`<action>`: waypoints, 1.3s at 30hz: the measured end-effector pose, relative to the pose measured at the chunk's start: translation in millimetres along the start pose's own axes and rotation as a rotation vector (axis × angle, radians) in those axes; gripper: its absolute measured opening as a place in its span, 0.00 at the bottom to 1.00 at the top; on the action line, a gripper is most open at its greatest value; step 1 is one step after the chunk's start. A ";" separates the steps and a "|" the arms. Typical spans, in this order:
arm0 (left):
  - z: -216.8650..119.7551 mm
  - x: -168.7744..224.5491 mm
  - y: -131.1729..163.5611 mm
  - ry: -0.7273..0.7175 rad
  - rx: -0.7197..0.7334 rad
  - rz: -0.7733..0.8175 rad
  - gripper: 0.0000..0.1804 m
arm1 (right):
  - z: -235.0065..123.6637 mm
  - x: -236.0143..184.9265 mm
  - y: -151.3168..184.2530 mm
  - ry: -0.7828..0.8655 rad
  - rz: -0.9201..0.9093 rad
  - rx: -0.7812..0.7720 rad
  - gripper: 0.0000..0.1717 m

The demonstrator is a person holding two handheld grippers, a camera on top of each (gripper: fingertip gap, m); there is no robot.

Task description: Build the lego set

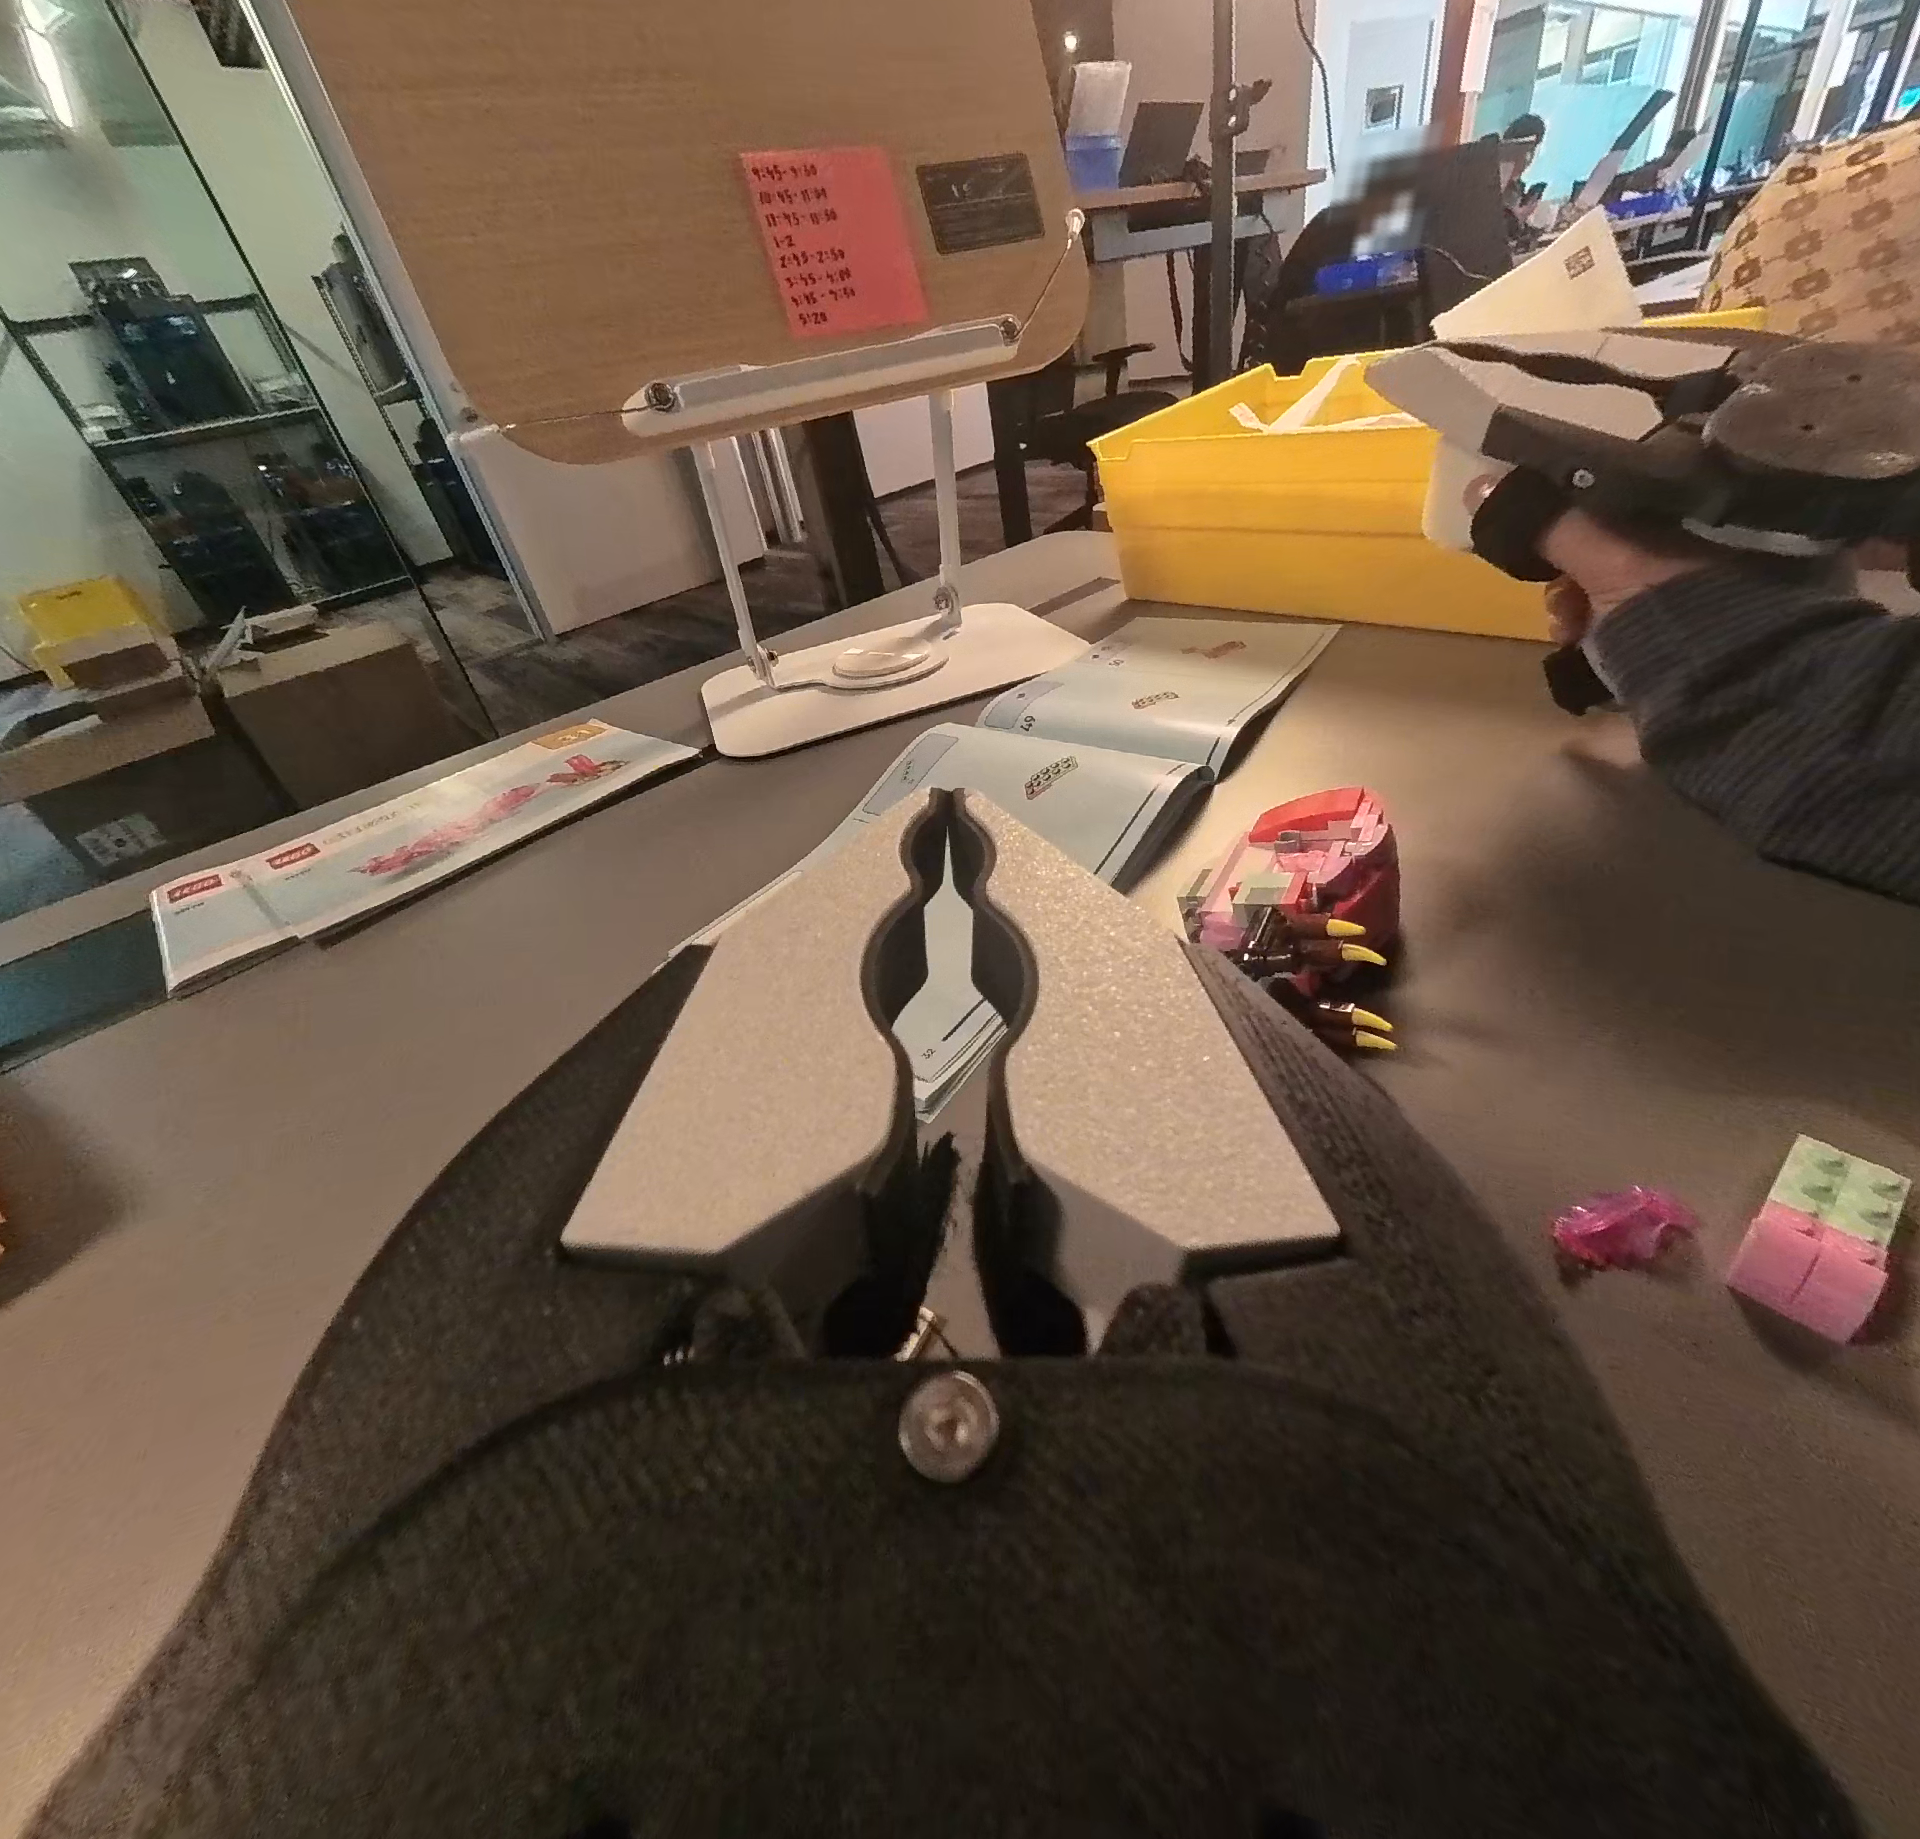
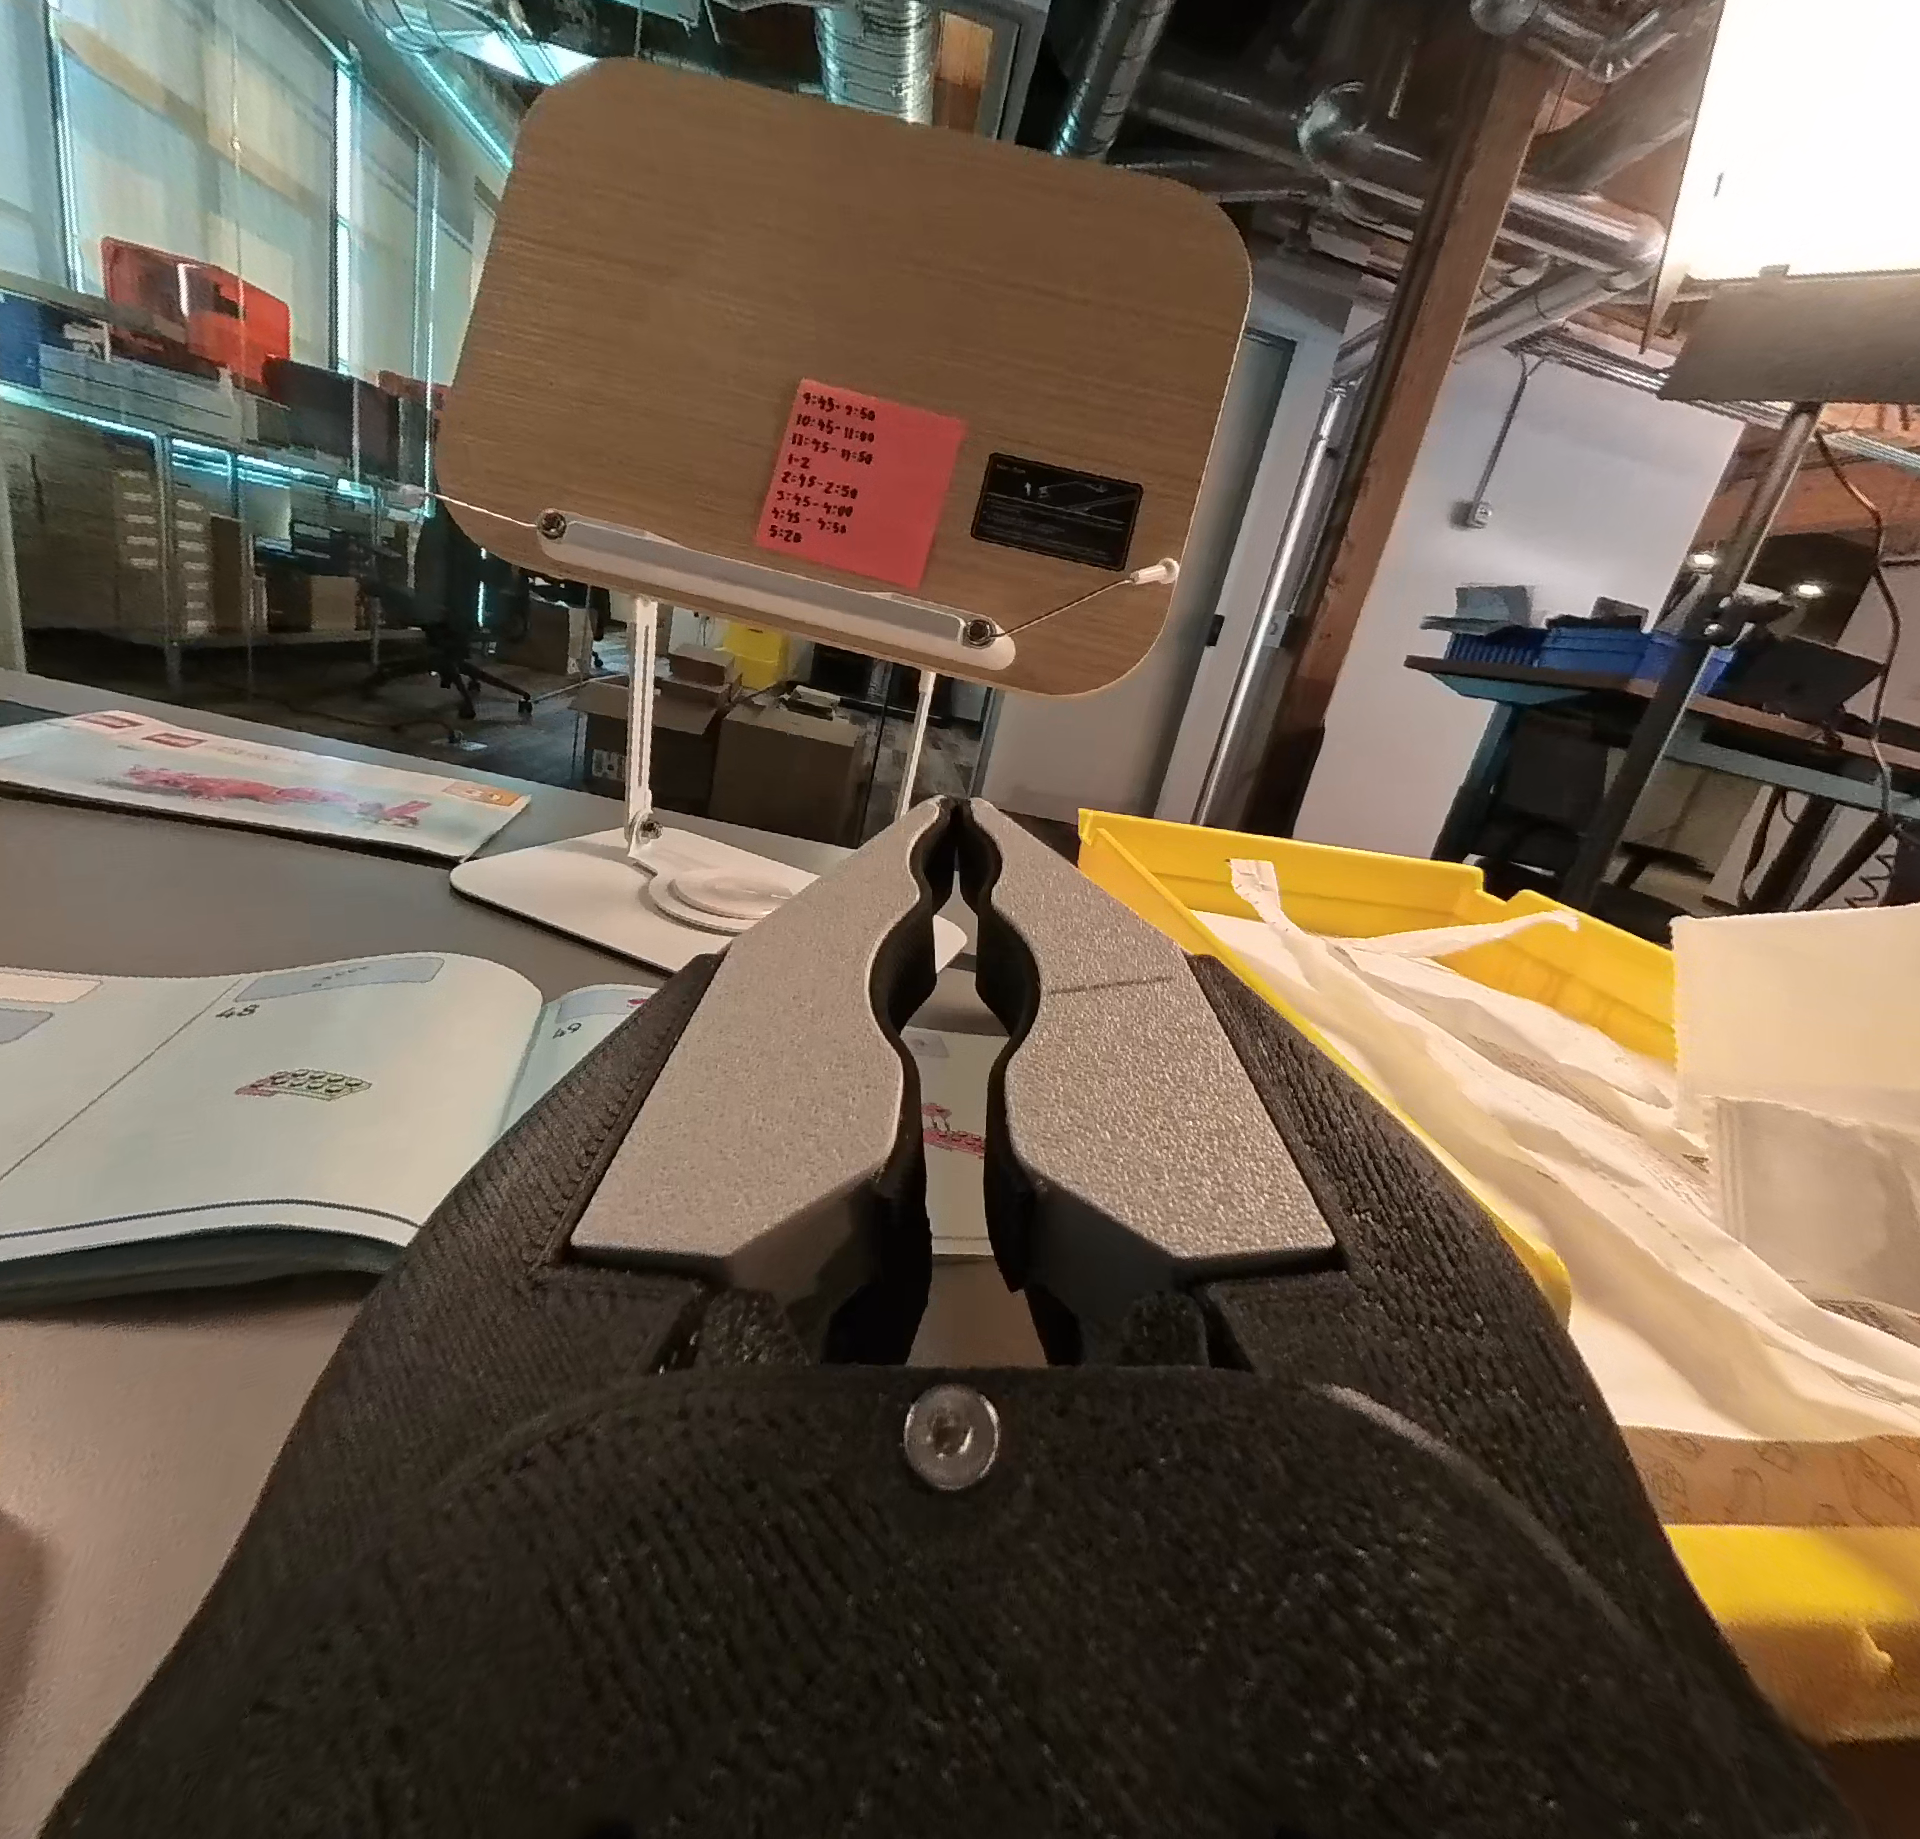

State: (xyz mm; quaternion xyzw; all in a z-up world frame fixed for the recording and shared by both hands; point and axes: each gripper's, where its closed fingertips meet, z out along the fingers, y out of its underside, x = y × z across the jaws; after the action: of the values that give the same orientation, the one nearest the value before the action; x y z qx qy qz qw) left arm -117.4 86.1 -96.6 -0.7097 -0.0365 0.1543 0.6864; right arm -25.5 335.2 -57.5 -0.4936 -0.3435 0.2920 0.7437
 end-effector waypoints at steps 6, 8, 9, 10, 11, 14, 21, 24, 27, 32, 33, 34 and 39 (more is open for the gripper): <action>0.0 0.2 0.1 0.000 0.000 0.002 0.00 | -0.4 2.2 -0.4 0.007 0.011 0.003 0.00; 0.1 0.1 0.1 0.000 0.000 0.001 0.00 | -0.6 3.2 -0.4 0.010 0.017 0.005 0.00; 0.0 0.0 0.1 0.000 0.001 0.001 0.00 | -0.6 3.5 -0.2 0.010 0.021 0.004 0.00; 0.1 0.1 0.0 0.000 0.001 0.000 0.00 | -0.5 3.6 0.1 0.009 0.024 0.002 0.00; 0.1 0.2 0.1 0.000 0.001 0.000 0.00 | -0.3 3.8 0.5 0.009 0.026 0.001 0.00; 0.2 0.4 0.1 0.001 0.001 0.001 0.00 | -0.2 3.9 0.5 0.009 0.029 0.001 0.00; 0.9 3.3 0.6 0.008 -0.004 0.017 0.00 | 0.2 3.1 0.9 0.004 0.030 -0.001 0.00; 1.7 6.6 1.3 0.015 -0.011 0.040 0.00 | 0.4 2.6 0.8 0.001 0.031 0.000 0.00; 2.1 9.2 1.3 0.019 -0.012 0.058 0.00 | 0.4 -0.6 -0.3 -0.009 0.031 0.002 0.00; 2.6 12.2 0.8 0.026 -0.011 0.074 0.00 | 0.0 -27.2 -7.0 -0.101 0.059 0.020 0.00; 2.5 12.6 0.7 0.026 -0.010 0.077 0.00 | 0.0 -37.2 -7.8 -0.138 0.050 0.019 0.00; 2.5 12.9 0.7 0.026 -0.010 0.080 0.00 | 0.1 -47.5 -8.2 -0.177 0.021 0.017 0.00; 2.9 15.4 0.4 0.035 -0.010 0.085 0.00 | -1.0 -77.2 -5.2 -0.281 -0.092 -0.001 0.00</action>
State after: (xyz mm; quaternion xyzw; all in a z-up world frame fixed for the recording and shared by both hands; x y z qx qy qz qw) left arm -103.6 93.0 -99.6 -0.7165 0.0048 0.1709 0.6763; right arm -70.1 273.2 -70.1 -0.4318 -0.4668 0.3237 0.7007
